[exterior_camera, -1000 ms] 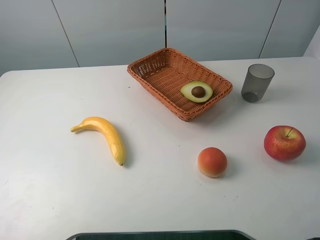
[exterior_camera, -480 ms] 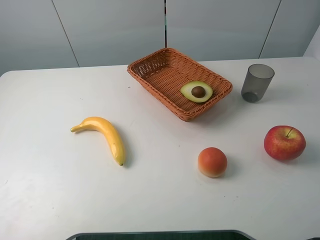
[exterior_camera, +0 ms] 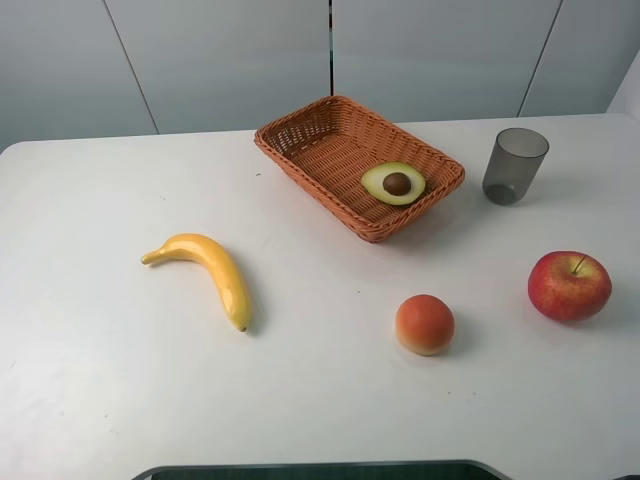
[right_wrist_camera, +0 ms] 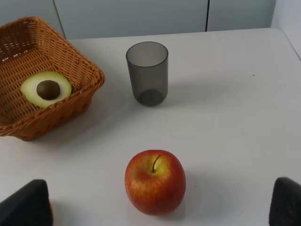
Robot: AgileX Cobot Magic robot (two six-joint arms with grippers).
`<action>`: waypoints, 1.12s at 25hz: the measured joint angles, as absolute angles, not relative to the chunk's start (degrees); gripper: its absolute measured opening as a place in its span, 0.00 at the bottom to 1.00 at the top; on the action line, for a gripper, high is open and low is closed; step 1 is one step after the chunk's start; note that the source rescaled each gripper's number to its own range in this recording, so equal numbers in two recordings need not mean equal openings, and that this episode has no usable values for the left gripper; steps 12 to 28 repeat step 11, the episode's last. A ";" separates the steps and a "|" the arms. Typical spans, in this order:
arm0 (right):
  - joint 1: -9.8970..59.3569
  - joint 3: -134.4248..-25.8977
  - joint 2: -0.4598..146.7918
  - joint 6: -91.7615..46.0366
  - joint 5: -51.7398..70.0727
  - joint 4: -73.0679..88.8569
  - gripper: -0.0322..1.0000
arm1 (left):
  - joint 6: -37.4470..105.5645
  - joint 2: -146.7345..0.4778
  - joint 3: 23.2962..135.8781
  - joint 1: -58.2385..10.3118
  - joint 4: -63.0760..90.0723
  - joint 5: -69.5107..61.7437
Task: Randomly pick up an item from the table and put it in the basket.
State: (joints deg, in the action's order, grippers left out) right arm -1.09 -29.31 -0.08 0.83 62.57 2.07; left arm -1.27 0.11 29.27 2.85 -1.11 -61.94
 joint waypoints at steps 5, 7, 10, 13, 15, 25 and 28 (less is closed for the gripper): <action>-1.09 -29.31 -0.08 0.93 62.68 2.07 1.00 | -1.27 0.11 29.27 2.85 -1.11 -61.94; -1.09 -29.31 -0.08 0.93 62.80 2.07 1.00 | -1.27 0.11 29.27 2.85 -1.11 -61.94; -1.09 -29.31 -0.08 0.93 62.80 2.07 1.00 | -1.27 0.11 29.27 2.85 -1.11 -61.94; -1.09 -29.31 -0.08 0.93 62.80 2.07 1.00 | -1.27 0.11 29.27 2.85 -1.11 -61.94; -1.09 -29.31 -0.08 0.93 62.80 2.07 1.00 | -1.27 0.11 29.27 2.85 -1.11 -61.94; -1.09 -29.31 -0.08 0.93 62.80 2.07 1.00 | -1.27 0.11 29.27 2.85 -1.11 -61.94; -1.09 -29.31 -0.08 0.93 62.80 2.07 1.00 | -1.27 0.11 29.27 2.85 -1.11 -61.94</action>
